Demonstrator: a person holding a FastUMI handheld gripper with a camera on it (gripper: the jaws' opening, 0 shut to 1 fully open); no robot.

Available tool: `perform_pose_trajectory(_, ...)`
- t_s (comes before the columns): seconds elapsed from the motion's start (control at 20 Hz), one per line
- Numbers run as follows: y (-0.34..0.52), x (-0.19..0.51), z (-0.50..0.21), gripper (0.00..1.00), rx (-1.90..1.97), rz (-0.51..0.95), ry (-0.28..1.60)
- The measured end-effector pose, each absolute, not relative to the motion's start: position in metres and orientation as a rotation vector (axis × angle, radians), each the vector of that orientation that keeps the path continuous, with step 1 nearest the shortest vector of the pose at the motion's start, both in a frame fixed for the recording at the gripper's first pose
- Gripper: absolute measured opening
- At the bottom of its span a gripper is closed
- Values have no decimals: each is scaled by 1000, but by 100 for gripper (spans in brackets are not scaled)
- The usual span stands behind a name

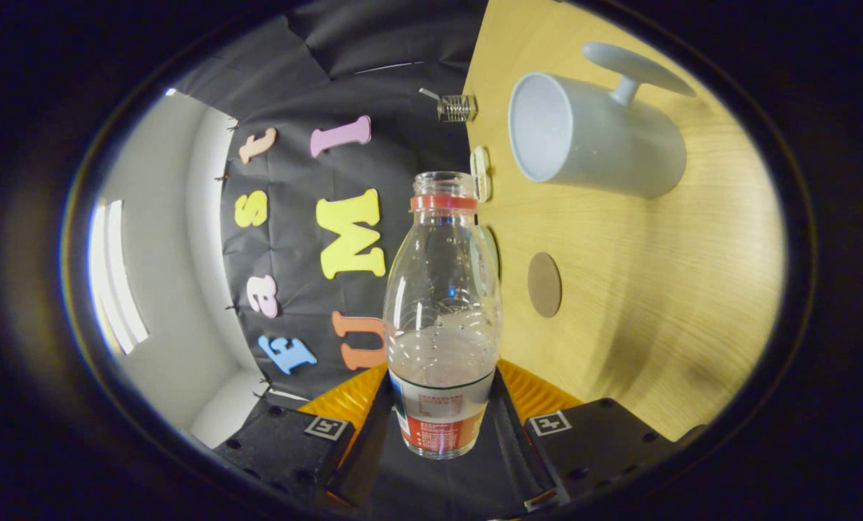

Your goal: Take the bottle from table, then pour the juice into the cup, finally place the bottle on the coaster

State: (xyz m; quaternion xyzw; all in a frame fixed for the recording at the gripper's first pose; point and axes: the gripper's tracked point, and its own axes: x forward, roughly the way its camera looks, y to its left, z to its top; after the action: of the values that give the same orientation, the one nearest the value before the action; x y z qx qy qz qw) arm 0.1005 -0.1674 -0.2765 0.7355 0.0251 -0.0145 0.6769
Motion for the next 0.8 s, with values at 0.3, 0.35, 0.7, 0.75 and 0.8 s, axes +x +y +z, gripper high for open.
perform_pose_trajectory(0.3, -174, 101, -276, 76, 1729, -42, 16)
perform_pose_trajectory(0.35, -175, 101, -275, 76, 1736, -42, 10)
perform_pose_trajectory(0.7, -176, 101, -274, 76, 1764, -41, -10)
perform_pose_trajectory(0.75, -176, 101, -274, 76, 1765, -41, -11)
perform_pose_trajectory(0.8, -175, 102, -274, 76, 1768, -43, -7)
